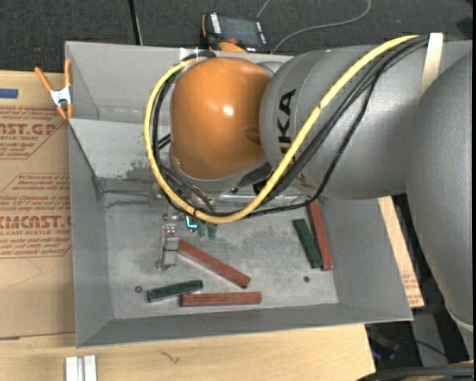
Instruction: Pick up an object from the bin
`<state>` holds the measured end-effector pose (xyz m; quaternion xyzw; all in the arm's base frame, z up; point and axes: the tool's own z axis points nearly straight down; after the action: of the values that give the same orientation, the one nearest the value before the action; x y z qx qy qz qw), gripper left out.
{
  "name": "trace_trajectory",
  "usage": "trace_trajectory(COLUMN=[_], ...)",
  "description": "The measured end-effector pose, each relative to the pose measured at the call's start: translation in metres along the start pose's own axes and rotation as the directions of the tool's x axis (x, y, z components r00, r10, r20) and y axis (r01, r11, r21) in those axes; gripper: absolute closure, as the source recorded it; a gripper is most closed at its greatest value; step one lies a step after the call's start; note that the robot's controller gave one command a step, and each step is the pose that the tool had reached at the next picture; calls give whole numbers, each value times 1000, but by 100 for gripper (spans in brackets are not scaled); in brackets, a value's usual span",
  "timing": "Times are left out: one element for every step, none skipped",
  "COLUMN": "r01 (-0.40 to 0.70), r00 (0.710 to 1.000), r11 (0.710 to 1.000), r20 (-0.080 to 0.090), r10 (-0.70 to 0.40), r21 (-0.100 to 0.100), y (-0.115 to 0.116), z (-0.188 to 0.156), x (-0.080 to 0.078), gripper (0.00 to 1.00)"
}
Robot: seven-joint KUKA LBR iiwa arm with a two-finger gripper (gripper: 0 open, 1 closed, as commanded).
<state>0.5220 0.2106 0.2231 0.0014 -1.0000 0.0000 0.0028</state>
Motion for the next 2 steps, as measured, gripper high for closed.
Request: trace_trajectory(r01=[-172,-198], r00=[985,980], r11=[985,980], r20=[14,6], r10=[172,198], r21=[-6,-3], y=[-64,-62], z=[155,122], x=[38,39], gripper=[0,0])
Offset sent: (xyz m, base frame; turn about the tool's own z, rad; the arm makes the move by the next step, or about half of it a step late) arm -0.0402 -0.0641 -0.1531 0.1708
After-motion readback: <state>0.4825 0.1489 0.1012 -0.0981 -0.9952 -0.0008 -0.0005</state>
